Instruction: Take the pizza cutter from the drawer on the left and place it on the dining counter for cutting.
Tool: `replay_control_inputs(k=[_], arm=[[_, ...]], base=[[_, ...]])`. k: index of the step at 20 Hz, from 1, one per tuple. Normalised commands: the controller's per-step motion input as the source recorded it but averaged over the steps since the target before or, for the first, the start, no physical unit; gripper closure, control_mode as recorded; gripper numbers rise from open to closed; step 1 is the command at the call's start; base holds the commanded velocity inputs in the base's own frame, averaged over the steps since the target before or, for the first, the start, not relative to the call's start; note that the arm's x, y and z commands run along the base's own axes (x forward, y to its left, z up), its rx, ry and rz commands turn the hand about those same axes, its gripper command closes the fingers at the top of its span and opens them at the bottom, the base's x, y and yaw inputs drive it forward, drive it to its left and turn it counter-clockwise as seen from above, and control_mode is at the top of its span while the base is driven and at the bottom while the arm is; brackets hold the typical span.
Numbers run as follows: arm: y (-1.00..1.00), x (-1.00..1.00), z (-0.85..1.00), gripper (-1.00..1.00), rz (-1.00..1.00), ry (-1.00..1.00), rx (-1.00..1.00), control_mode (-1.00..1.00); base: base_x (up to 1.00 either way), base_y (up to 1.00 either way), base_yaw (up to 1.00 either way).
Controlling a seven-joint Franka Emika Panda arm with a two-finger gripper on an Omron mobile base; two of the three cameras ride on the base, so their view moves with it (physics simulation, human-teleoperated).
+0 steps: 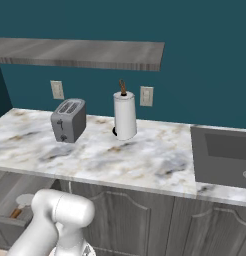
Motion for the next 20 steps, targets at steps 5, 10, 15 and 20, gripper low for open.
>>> replay_control_inputs(k=[5,10,15,20], arm=[[0.0,-0.51,-0.14,1.0,0.0,0.05,0.0,-1.0],[0.0,-0.51,-0.16,1.0,0.0,0.02,0.0,-1.0],[0.0,-0.37,-0.09,1.0,0.0,0.0,0.0,-1.0],[0.0,-0.22,-0.03,1.0,0.0,0.05,0.0,-1.0]], base=[[0.0,0.0,0.0],[0.0,0.0,0.0],[0.0,0.0,0.0],[0.0,0.0,0.0]])
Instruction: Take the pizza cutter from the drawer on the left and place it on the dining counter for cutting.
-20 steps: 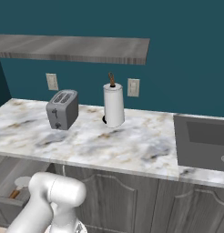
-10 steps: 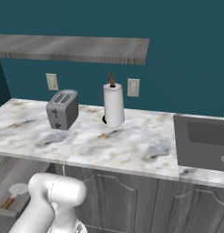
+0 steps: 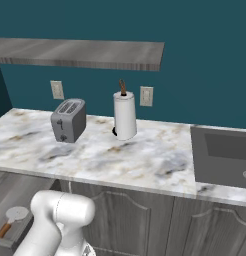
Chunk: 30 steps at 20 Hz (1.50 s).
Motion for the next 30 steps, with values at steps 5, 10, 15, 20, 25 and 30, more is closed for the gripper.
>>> replay_control_inputs(k=[5,10,15,20,25,30], arm=[[0.0,-0.18,-0.01,1.0,0.0,0.05,0.0,-1.0],[0.0,-0.11,0.0,-1.0,0.0,0.01,0.0,-1.0],[0.0,-0.05,0.0,-1.0,0.0,0.0,0.0,-1.0],[0.0,-0.62,0.0,-1.0,0.0,0.0,0.0,-1.0],[0.0,-0.86,0.15,-1.0,-0.01,0.0,0.0,-1.0],[0.0,-0.73,0.57,-1.0,-0.04,0.0,0.0,-1.0]], base=[[0.0,0.0,0.0],[0.0,0.0,0.0],[0.0,0.0,0.0],[0.0,0.0,0.0],[0.0,0.0,0.0],[0.0,0.0,0.0]])
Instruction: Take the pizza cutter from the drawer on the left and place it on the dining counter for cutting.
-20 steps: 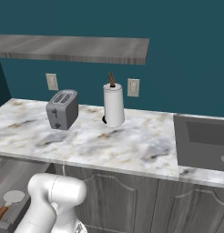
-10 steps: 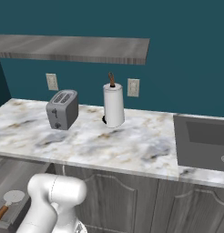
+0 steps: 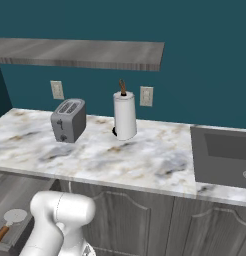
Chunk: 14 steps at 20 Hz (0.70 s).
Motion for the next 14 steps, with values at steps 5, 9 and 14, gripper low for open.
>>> replay_control_inputs(k=[5,9,14], arm=[[0.0,-0.51,0.86,-1.0,-0.06,0.0,0.0,-1.0],[0.0,-0.08,0.92,-1.0,-0.06,0.0,0.0,-1.0],[-0.04,-0.01,0.99,-1.0,-0.04,0.0,0.0,-1.0]], base=[[0.0,0.0,0.0],[0.0,0.0,0.0],[0.0,0.0,0.0]])
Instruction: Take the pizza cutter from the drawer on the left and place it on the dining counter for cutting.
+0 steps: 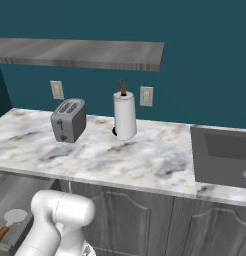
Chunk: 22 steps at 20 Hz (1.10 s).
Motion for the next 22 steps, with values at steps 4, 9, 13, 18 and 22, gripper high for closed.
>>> replay_control_inputs(k=[4,9,13,18,22], arm=[[-0.09,0.0,1.0,-1.0,-0.03,0.0,0.0,-1.0],[-0.2,0.02,1.0,-1.0,-0.07,-0.02,0.01,-1.0],[-0.24,0.14,0.99,-1.0,-0.1,-0.01,0.03,-1.0],[-0.29,0.33,0.87,-1.0,-0.11,0.01,0.06,-1.0],[-0.23,0.48,0.73,-1.0,-0.16,0.12,0.08,-1.0]], base=[[0.0,0.0,0.0],[0.0,0.0,0.0],[0.0,0.0,0.0],[0.0,0.0,0.0],[0.0,0.0,0.0]])
